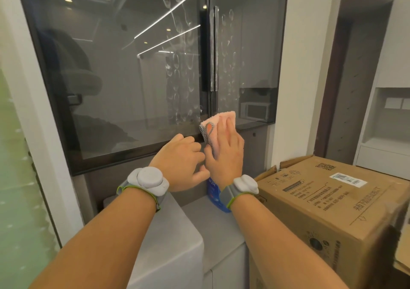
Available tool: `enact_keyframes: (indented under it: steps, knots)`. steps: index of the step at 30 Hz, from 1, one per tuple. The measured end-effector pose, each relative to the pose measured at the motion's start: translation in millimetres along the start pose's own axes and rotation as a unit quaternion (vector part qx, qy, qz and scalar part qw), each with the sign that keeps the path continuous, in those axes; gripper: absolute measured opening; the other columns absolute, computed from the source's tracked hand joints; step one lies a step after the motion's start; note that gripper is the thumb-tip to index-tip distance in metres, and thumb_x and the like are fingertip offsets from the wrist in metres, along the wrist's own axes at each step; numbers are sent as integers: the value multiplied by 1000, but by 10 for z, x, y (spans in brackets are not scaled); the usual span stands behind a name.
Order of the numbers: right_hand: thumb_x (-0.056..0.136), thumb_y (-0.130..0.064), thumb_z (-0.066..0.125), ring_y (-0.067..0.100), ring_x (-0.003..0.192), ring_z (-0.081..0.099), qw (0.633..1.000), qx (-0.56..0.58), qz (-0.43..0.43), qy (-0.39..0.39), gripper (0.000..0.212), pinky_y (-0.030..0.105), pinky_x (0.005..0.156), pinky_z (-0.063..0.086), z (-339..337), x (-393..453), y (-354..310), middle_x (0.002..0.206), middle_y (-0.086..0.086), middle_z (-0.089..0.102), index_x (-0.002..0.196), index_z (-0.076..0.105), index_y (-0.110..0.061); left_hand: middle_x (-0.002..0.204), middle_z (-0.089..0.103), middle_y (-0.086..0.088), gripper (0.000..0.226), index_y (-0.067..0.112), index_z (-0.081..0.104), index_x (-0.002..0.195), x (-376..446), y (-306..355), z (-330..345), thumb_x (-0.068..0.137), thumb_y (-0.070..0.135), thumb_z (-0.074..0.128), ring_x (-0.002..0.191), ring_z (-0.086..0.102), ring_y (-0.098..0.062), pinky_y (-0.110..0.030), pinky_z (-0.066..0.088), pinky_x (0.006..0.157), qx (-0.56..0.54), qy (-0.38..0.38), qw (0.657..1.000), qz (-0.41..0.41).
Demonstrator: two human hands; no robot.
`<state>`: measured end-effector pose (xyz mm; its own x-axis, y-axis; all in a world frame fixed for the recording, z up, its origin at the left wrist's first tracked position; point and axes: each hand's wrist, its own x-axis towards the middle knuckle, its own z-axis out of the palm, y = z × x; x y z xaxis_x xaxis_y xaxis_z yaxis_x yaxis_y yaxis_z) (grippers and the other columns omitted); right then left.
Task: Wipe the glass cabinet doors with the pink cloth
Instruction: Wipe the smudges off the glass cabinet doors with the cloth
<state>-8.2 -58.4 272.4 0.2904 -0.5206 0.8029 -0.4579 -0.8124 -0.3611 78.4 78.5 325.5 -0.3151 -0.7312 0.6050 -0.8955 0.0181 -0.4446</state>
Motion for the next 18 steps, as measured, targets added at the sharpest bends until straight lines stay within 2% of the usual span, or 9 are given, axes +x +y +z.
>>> enact_keyframes:
  steps: [2, 3, 7, 11, 15, 18]
  knots:
    - [97, -45, 43, 25, 152, 27, 999, 30, -43, 16, 76, 32, 118, 26, 8, -67, -69, 173, -2, 8, 164, 16, -24, 64, 44, 1, 26, 24, 42, 63, -9, -26, -103, 85, 37, 40, 69, 43, -23, -38, 39, 69, -35, -12, 999, -6]
    - [98, -44, 46, 23, 153, 26, 996, 48, -71, 25, 76, 31, 118, 25, 21, -114, -66, 173, -4, 7, 164, 15, -24, 65, 48, -1, 26, 23, 44, 62, -7, -28, -131, 85, 35, 41, 71, 47, -26, -36, 37, 70, -36, -6, 999, -2]
    - [105, -39, 34, 24, 161, 12, 972, 95, -204, 60, 63, 42, 128, 23, 95, -237, -245, 173, 5, 11, 162, 26, -15, 66, 55, -5, 28, 13, 60, 64, -175, -162, -352, 87, 27, 51, 67, 47, -27, -38, 36, 63, 81, 23, 996, 30]
    - [107, -44, 33, 33, 161, 7, 974, 57, -213, 52, 67, 51, 128, 20, 98, -169, -508, 173, 13, 8, 163, 17, -12, 72, 55, -10, 19, 10, 59, 71, -322, -414, -639, 84, 24, 61, 71, 51, -30, -43, 37, 63, 162, 82, 983, 30]
    - [105, -46, 35, 42, 159, 2, 981, 41, -190, 21, 70, 56, 128, 14, 7, -38, -705, 172, 18, 7, 163, 15, -13, 89, 57, -13, 16, 10, 57, 84, -402, -614, -809, 89, 25, 55, 82, 54, -34, -46, 38, 71, 238, 110, 965, 3]
    - [104, -46, 40, 41, 160, -1, 965, 47, -258, 8, 71, 58, 128, 13, -37, -23, -893, 172, 17, 5, 163, 21, -12, 104, 62, -15, 22, 9, 58, 98, -418, -727, -907, 97, 28, 46, 95, 59, -37, -50, 39, 82, 270, 132, 953, -31]
